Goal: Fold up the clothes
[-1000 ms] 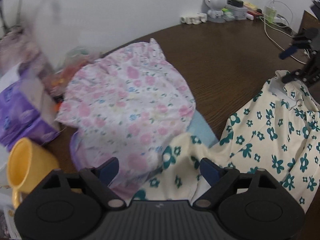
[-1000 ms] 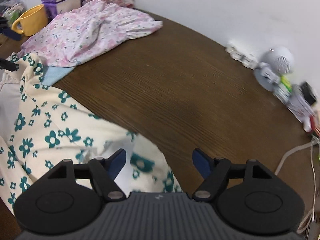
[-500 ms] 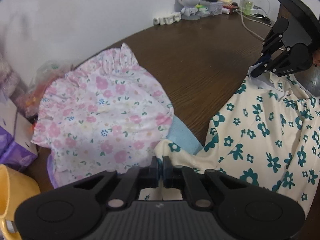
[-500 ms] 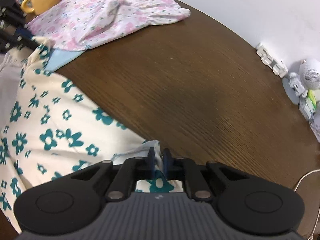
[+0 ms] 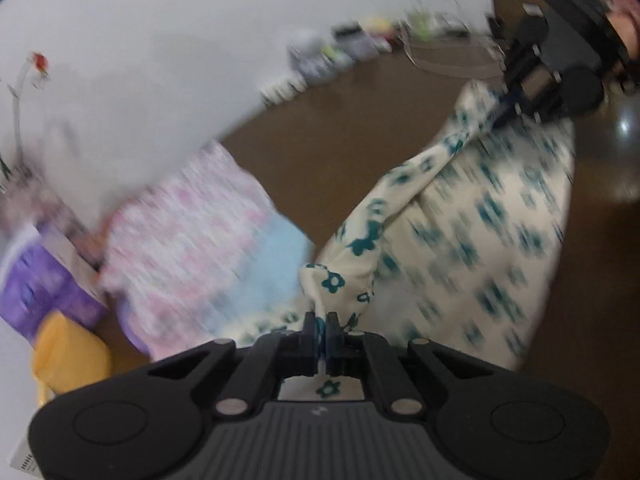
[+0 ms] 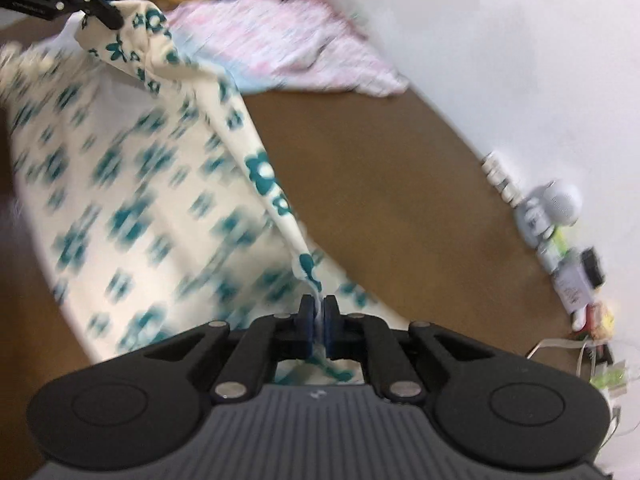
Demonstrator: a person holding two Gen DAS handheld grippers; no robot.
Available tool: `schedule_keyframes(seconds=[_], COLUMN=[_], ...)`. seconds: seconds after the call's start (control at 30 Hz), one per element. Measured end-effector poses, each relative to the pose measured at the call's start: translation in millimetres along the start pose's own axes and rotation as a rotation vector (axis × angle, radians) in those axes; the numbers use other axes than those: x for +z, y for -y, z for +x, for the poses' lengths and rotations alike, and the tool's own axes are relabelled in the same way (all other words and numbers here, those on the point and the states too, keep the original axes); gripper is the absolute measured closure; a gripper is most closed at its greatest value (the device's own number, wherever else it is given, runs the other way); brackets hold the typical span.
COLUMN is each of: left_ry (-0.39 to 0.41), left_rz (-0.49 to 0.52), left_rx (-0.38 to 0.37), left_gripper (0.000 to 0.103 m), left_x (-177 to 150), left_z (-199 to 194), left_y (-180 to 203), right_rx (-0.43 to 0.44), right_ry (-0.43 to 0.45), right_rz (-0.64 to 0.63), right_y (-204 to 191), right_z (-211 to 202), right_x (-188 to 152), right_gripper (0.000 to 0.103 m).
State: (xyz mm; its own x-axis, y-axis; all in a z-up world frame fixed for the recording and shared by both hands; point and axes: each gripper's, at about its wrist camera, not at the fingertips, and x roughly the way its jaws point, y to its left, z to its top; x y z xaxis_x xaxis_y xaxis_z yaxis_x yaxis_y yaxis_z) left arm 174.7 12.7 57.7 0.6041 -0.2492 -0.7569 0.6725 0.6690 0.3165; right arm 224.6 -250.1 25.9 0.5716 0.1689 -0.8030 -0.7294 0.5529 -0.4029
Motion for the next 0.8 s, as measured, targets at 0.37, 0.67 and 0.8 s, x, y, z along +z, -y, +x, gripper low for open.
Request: schedule_keyframes(seconds=[0.37, 0.67, 0.8], left_ry=[-0.039, 0.037, -0.021], left_rz=[-0.124, -0.161, -0.087], left_rx=[-0.014, -0.011, 0.017], left_gripper=[0.088, 0.042, 0.101], left_x=[-27, -13, -12], left_z=[5, -4, 16], left_y=[-6, -17, -11], right_rx=[0.045, 0.170, 0.092], right_ry=[0.049, 0.231, 0.192], right_rz=[0.139, 0.477, 0.560], right_y=[-2, 25, 25], right_z=[-22, -36, -9], right_x=[-23, -12, -5], right_gripper=[0.078, 0.065, 0.066])
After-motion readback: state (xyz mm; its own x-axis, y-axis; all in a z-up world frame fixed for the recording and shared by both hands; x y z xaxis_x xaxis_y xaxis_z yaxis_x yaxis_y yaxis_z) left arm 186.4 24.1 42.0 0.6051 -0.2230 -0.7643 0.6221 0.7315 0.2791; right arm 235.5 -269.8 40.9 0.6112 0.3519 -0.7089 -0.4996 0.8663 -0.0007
